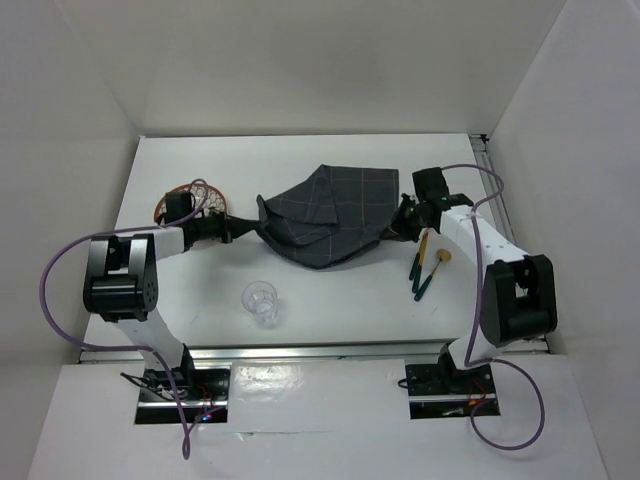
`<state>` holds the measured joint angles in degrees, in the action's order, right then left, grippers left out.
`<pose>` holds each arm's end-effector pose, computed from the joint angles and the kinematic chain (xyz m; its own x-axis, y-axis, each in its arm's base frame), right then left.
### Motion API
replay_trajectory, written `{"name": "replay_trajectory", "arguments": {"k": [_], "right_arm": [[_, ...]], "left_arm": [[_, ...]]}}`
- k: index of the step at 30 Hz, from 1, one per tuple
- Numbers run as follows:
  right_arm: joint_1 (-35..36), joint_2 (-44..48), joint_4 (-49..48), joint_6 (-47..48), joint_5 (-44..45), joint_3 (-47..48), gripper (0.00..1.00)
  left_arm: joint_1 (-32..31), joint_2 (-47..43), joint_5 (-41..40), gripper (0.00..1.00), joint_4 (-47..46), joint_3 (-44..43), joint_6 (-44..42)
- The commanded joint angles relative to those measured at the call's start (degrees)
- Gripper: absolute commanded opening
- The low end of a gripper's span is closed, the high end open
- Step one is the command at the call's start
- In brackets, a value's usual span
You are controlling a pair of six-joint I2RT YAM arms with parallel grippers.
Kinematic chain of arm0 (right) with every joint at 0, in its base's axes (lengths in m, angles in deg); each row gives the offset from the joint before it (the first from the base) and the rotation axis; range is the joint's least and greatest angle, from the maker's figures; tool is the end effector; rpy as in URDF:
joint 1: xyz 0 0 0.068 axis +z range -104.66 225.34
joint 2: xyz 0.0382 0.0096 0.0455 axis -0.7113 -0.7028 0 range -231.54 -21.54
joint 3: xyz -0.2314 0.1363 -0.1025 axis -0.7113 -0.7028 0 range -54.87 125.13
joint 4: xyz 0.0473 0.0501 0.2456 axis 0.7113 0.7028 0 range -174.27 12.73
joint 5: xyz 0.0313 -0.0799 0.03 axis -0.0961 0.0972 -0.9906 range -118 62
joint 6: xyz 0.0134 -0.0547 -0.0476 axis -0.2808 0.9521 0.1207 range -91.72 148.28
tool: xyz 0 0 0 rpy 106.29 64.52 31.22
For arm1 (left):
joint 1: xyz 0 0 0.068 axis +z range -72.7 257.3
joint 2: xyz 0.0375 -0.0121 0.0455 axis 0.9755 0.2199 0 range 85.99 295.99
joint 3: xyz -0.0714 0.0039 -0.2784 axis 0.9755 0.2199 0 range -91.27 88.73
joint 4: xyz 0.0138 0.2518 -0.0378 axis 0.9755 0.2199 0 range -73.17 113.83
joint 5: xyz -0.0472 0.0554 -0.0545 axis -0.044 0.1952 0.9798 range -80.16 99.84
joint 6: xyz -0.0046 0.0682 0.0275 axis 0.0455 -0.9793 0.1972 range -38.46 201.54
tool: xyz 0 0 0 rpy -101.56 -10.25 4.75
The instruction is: Set the dinner table for one person
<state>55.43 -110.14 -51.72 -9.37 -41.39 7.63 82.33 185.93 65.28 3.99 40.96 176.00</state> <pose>0.3156 0.0707 0.2273 -0.8422 0.4538 -0.2911 0.2848 0.8329 0.4746 0.3490 -0.0201 0.1681 -0.5338 -0.6149 0.5805 -0.6750 -0.1038 -0.7305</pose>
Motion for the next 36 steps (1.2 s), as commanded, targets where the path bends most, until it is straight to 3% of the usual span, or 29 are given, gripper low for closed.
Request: {"name": "replay_trajectory", "arguments": {"k": [1,7,10,14,15,17,18,20,23,24,26,30,36], "right_arm": [[0.11,4.31,-3.29,-0.85,-0.5,1.66,0.0],[0.11,3.78,-2.06,-0.85,0.73,4.82,0.0],[-1.81,-1.54,-0.5,1.17,0.73,15.06,0.0],[-3.06,-11.85,6.62,2.58,0.73,47.91,0.0],[-3.06,-12.91,6.64,3.1,0.73,58.85,0.0],[-3.06,-12.75,4.03,3.11,-0.5,63.78,0.0],[-3.06,-11.17,2.27,2.59,-0.5,61.8,0.0],[-3.06,-5.12,-3.78,2.06,-2.16,50.35,0.0],[-3.58,-1.32,-3.56,2.05,-1.56,40.97,0.0],[-3.58,-1.32,-2.68,2.05,-1.55,36.95,0.0],[-3.58,-0.18,-2.67,1.36,-1.55,33.14,0.0],[-3.58,0.35,-3.2,1.35,-2.08,29.43,0.0],[-3.58,-0.78,-1.97,1.35,-1.03,33.21,0.0]], "left_arm": [[0.06,-1.94,0.9,0.0,4.58,-3.47,-6.3],[0.06,-2.56,0.9,0.0,6.59,-3.47,-6.3],[-0.46,-2.56,0.11,0.0,5.12,-7.32,-2.19],[-1.61,4.28,6.68,0.0,-11.99,-27.41,10.37],[-1.61,5.25,7.31,0.0,-23.0,-36.34,13.62],[-0.47,5.26,5.04,0.0,-33.26,-40.72,22.94],[0.14,3.79,2.77,0.0,-35.91,-40.04,24.45],[1.46,-1.64,1.43,0.0,-30.43,-35.58,21.75],[1.99,-6.85,-0.06,0.0,-12.51,-22.05,13.58],[1.99,-8.78,-0.77,0.0,-10.3,-14.71,12.95],[1.38,-9.33,-1.56,0.0,-8.88,-9.03,12.95],[1.38,-9.33,-1.56,0.0,1.82,-7.95,5.49],[1.38,-8.28,-1.56,0.0,4.92,-11.64,3.28]]}}
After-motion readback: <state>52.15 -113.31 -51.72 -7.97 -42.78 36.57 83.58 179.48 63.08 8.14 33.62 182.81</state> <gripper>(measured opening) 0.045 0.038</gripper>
